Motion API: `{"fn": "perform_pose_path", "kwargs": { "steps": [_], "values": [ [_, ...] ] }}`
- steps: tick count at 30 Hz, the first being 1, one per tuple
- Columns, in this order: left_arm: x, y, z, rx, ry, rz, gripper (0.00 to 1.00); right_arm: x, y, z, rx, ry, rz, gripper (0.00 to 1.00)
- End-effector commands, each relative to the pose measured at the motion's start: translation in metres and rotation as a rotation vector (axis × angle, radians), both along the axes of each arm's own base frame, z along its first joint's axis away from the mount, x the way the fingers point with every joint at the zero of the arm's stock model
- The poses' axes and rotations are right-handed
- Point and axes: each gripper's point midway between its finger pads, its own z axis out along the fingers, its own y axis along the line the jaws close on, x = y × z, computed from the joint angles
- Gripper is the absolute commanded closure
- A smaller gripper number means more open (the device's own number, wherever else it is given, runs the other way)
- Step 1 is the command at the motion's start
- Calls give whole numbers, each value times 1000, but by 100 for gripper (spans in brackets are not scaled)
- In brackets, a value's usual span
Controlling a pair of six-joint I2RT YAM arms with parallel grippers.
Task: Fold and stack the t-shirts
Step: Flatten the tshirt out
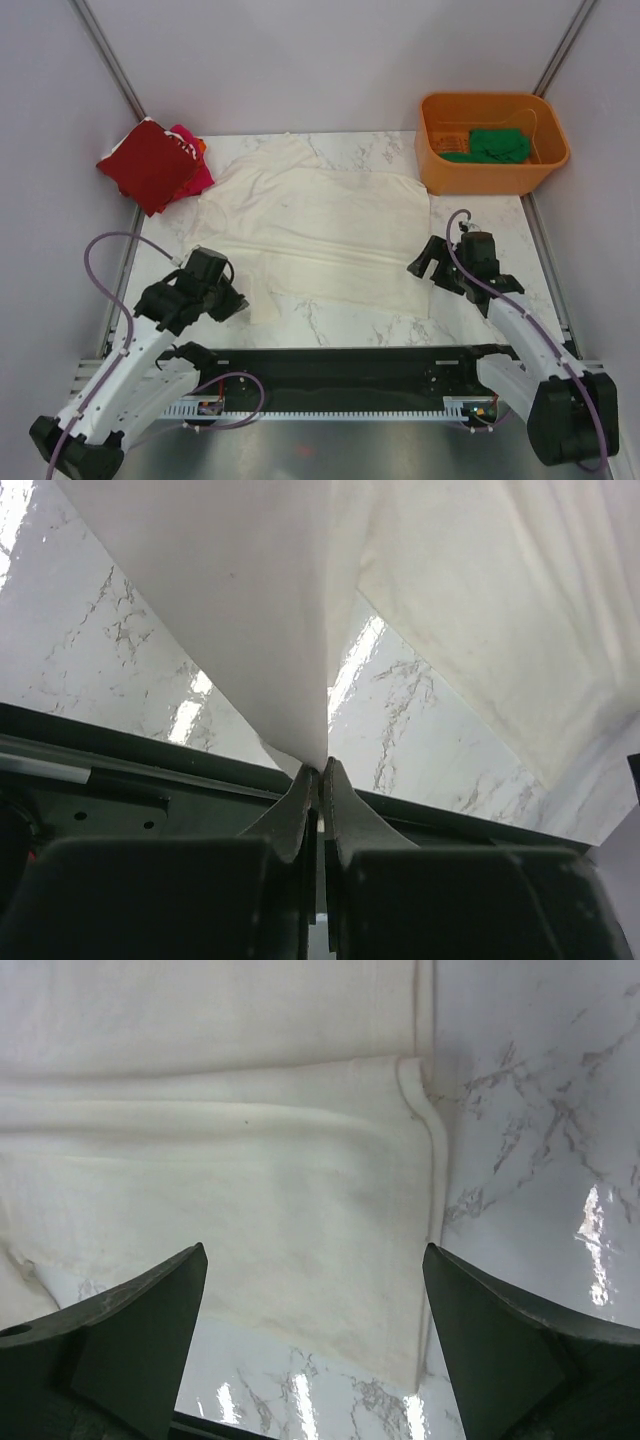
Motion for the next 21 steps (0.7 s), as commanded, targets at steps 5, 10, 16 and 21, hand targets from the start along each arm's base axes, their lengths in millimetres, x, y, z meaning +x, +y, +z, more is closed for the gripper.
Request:
{"fn": "perform_pose_path", "kwargs": {
  "steps": [5,10,16,21],
  "values": [
    [-39,22,43,-4,-14,27,98,-30,-5,12,31,53,-90,2],
    [-52,37,52,30,-32,44,98,-50,8,7,38,74,-92,2],
    [-58,39,43,19,-31,49,98,-67,-1,-13,-22,151,-142,2],
    [-53,45,53,52,-78,44,98,-74,-9,-23,-114,210,-187,2]
  ]
}}
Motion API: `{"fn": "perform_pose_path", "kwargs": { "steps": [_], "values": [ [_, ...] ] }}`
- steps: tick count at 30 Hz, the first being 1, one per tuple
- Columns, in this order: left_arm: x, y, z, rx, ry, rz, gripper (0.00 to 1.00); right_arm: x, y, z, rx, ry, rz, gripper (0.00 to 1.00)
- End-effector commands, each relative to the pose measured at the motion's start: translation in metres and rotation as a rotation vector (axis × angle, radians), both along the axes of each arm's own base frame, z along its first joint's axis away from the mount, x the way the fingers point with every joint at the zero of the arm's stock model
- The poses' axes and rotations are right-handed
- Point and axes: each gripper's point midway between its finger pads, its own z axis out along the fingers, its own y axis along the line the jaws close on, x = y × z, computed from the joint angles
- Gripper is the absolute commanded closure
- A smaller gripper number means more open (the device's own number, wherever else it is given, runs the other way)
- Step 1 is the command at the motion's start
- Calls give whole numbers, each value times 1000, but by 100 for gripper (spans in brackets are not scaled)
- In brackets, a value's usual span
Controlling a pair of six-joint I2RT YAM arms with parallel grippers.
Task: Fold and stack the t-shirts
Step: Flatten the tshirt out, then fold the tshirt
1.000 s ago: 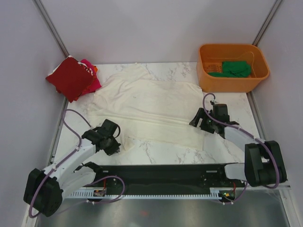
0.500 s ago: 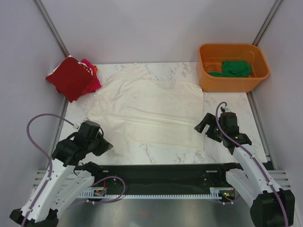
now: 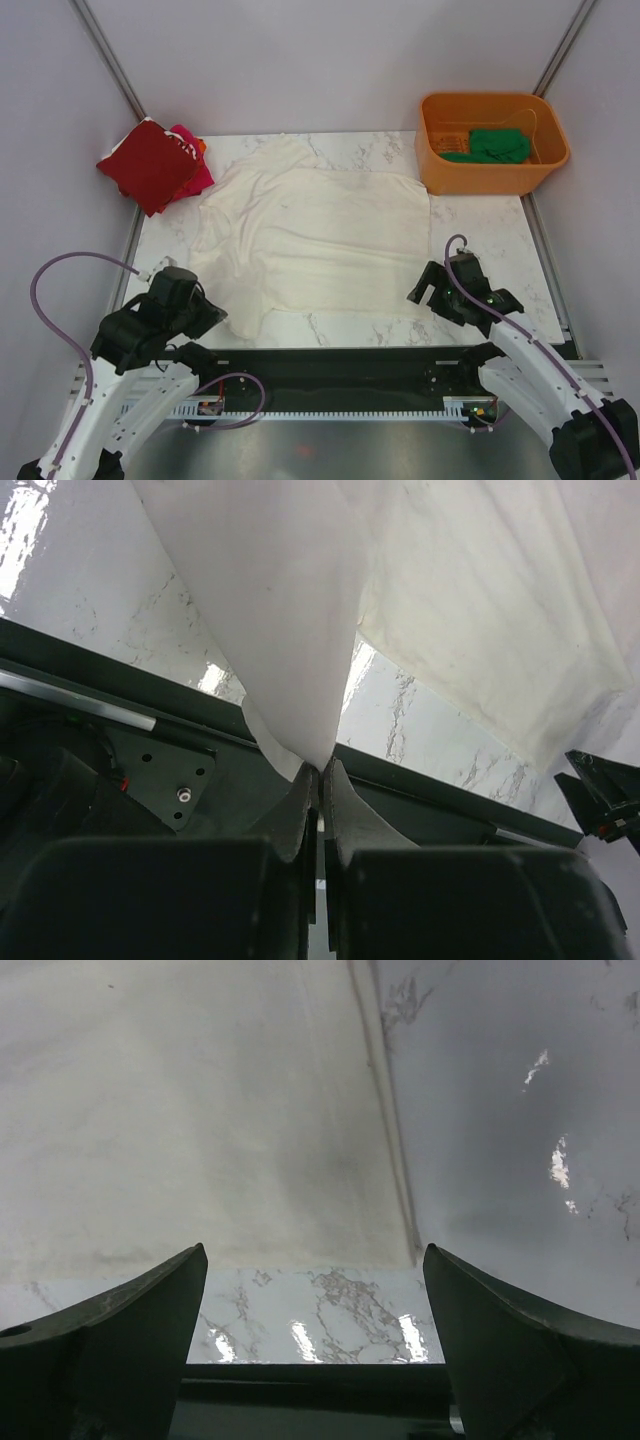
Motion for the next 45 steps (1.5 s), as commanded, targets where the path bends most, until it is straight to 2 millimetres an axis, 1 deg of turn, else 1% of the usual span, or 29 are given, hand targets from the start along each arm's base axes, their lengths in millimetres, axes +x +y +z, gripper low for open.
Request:
{"fn": "perform_pose_path", "kwargs": {
  "steps": [1,2,4,5,7,8,10,11,13,14,15,16,19,20,22,24,25,27,28,29,30,31,32,36,39,40,42,43,45],
  "values": [
    [-7,14,0,68,26,18,98,-8,-12,-7,-101,53,-63,2],
    [-7,14,-2,70,28,15,98,-13,-12,-10,-123,82,-56,2],
    [-6,13,-3,63,13,11,98,-17,-13,-15,-149,102,-47,2],
    [-6,13,-6,63,14,11,98,-18,-13,-20,-154,113,-46,2],
    [-3,12,-7,60,-6,10,98,-15,-11,-23,-148,114,-48,2],
    [-3,13,-9,69,-4,0,98,-15,-11,-27,-153,125,-47,3],
    [-2,13,-10,87,-4,-15,98,-14,-9,-32,-148,137,-50,7],
    [-1,13,-10,95,2,-20,98,-15,-8,-36,-141,143,-50,15],
    [-1,14,-9,101,1,-28,98,-14,-6,-37,-131,139,-53,25],
    [-1,14,-11,106,1,-29,98,-13,-5,-38,-121,132,-54,37],
    [0,15,-10,107,-4,-28,98,-13,-4,-39,-117,130,-54,44],
    [-1,15,-11,111,-3,-30,98,-13,-4,-40,-116,126,-50,60],
    [0,15,-8,111,-12,-30,98,-15,-4,-40,-123,130,-29,83],
    [1,16,-7,112,-15,-30,98,-14,-4,-36,-120,117,-19,99],
    [2,15,-1,110,-33,-40,98,-13,0,-29,-101,104,-7,100],
    [0,16,3,116,-35,-46,98,-11,2,-15,-91,84,9,100],
    [1,18,9,123,-45,-40,98,-11,1,-5,-100,87,8,100],
    [-3,26,13,153,-33,-24,98,-13,-5,6,-124,79,3,100],
    [-3,27,23,148,-56,-20,98,-15,-8,13,-134,79,0,100],
    [-4,29,27,149,-64,-18,98,-15,-9,21,-122,53,-7,100],
    [-7,31,28,153,-59,-18,98,-17,-8,24,-110,46,-14,100],
    [-8,30,34,145,-73,-21,98,-21,-10,25,-107,51,-13,100],
    [-10,31,34,145,-70,-24,98,-23,-9,30,-93,39,-12,100],
    [-17,29,33,127,-50,-37,98,-34,-10,33,-72,45,-4,100],
    [-23,30,31,126,-40,-53,98,-35,-15,51,-58,0,-50,100],
    [-25,30,29,128,-37,-62,98,-33,-17,67,-44,-39,-72,100],
    [-28,29,22,133,-10,-82,98,-30,-25,83,-66,-78,-106,100],
    [-29,27,19,132,2,-89,98,-26,-27,96,-69,-111,-117,100],
    [-31,25,12,130,30,-104,98,-24,-30,104,-87,-122,-121,100]
  ]
}}
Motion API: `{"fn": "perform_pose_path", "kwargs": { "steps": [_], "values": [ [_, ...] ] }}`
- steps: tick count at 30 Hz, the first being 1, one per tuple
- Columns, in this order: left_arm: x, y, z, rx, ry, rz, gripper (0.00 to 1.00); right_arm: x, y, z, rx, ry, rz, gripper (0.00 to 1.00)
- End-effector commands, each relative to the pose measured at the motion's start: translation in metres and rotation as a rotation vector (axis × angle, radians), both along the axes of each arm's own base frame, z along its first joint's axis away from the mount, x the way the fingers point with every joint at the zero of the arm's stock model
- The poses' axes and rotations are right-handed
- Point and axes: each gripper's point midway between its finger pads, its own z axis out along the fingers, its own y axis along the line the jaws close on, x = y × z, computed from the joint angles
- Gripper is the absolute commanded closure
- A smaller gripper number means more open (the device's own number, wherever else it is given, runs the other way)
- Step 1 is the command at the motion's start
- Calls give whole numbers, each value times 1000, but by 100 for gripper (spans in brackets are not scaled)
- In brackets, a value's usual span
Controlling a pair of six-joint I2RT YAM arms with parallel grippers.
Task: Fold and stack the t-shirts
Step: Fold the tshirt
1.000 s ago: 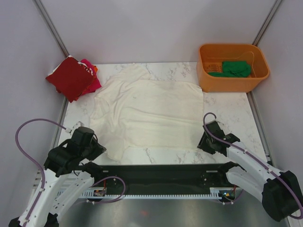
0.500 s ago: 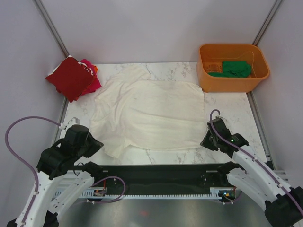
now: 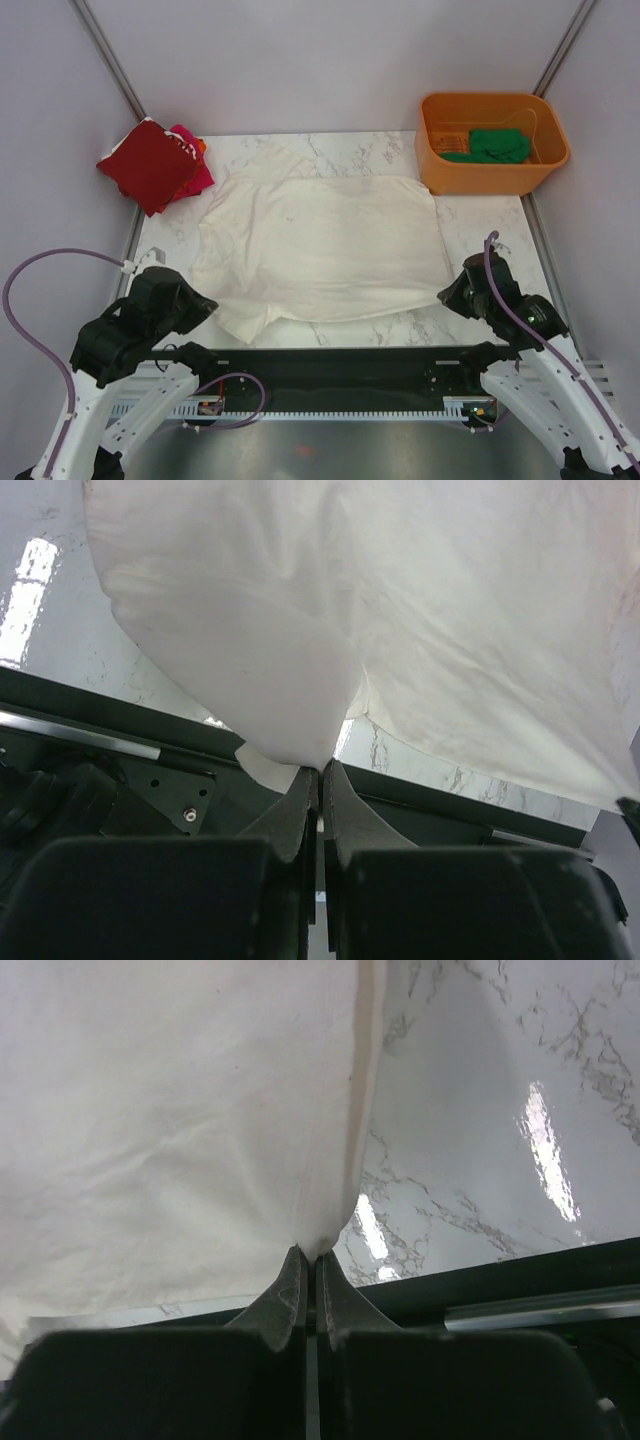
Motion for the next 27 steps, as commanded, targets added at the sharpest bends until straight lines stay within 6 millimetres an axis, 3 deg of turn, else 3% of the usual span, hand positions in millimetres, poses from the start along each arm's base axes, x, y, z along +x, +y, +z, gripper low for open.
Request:
{"fn": "perform_pose_path", "kwargs": {
  "steps": [1,6,8,12,17,18,19,23,26,27],
  "values": [
    [-37,13,-34,92,184,-60,98,3,-12,21,-43,-32,-50,100],
    [-31,10,-37,119,185,-97,98,8,-8,14,-40,-35,-30,100],
    [-21,-1,-36,107,173,-144,98,14,-7,12,-54,-32,-30,100],
    [6,-5,-43,203,218,-176,98,41,1,20,-76,-65,-19,100],
    [65,-21,-31,281,171,-203,98,82,0,34,-159,-113,-23,100],
    [81,-24,-17,304,126,-217,98,98,3,38,-165,-130,-20,100],
    [91,-24,-15,336,135,-219,98,105,3,39,-186,-136,-2,100],
    [147,-23,-7,462,156,-245,98,136,-10,31,-211,-100,-11,100],
    [178,-22,-1,463,133,-263,98,154,-23,25,-205,-95,-29,100],
    [188,-23,-10,475,158,-279,98,161,-24,22,-207,-93,-29,100]
  ]
}}
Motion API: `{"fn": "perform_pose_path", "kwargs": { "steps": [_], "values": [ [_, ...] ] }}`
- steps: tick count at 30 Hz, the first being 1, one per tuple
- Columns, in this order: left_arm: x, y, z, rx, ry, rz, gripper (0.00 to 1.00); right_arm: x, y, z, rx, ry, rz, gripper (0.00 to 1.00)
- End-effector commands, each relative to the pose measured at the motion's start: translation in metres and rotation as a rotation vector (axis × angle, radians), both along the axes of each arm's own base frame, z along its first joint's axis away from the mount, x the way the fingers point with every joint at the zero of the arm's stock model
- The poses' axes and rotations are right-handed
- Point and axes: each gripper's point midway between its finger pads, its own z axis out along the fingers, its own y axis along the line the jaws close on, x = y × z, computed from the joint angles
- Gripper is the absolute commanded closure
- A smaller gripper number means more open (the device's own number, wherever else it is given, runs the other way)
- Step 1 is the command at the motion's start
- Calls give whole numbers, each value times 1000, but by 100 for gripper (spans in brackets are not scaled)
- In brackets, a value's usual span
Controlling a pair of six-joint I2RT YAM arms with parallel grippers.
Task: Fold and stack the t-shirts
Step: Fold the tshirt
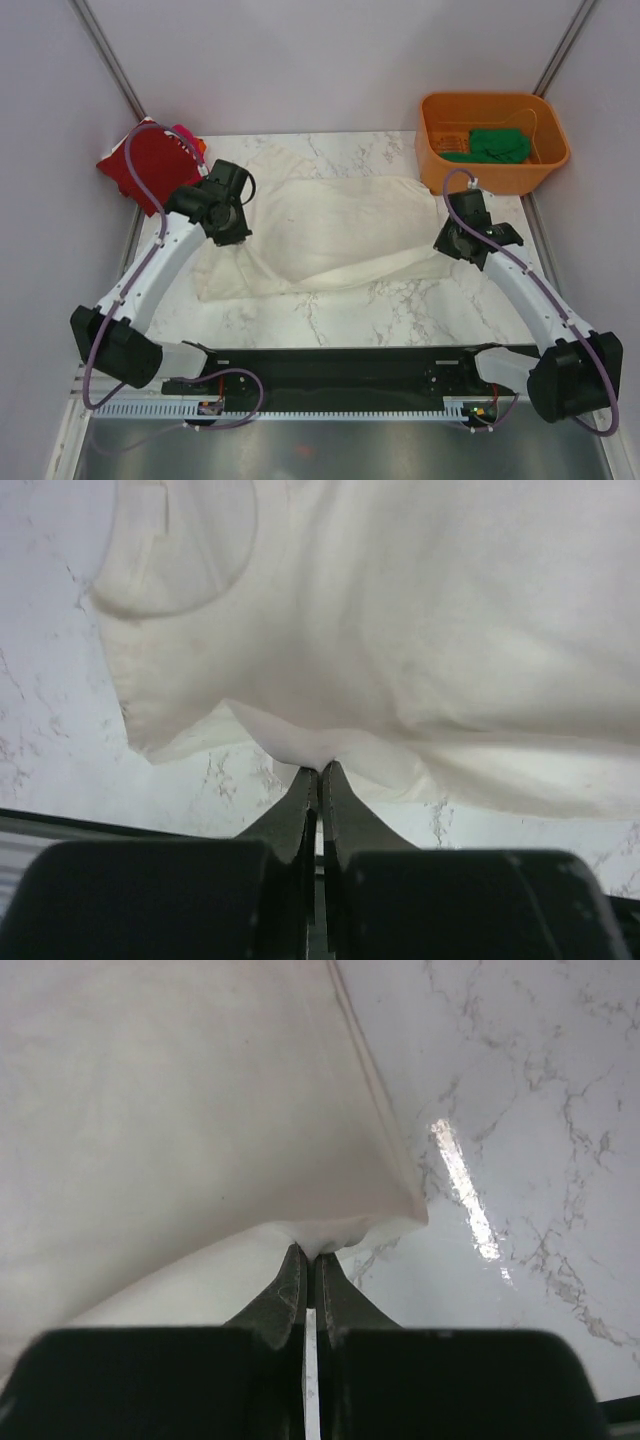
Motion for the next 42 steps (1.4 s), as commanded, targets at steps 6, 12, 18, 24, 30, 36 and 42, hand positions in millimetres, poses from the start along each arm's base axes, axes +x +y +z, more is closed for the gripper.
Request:
{"fn": "perform_pose_path", "kwargs": {
  "steps": [6,12,18,24,30,36,42],
  "values": [
    [85,18,-5,120,-27,-70,98,58,-11,6,-19,-60,15,100],
    [128,16,-25,111,13,-128,98,80,-6,-4,-11,-33,39,100],
    [159,22,-29,167,12,-136,98,95,-14,-22,-24,17,27,100],
    [194,29,-36,243,15,-157,98,103,-18,-48,-24,71,27,100],
    [221,31,-59,284,50,-180,90,113,-18,-71,-18,112,43,100],
    [221,37,-39,258,6,-88,1,132,-43,-59,-67,94,-8,3],
    [166,53,18,201,-97,67,0,108,-55,-30,-79,36,-53,2]
  ]
}}
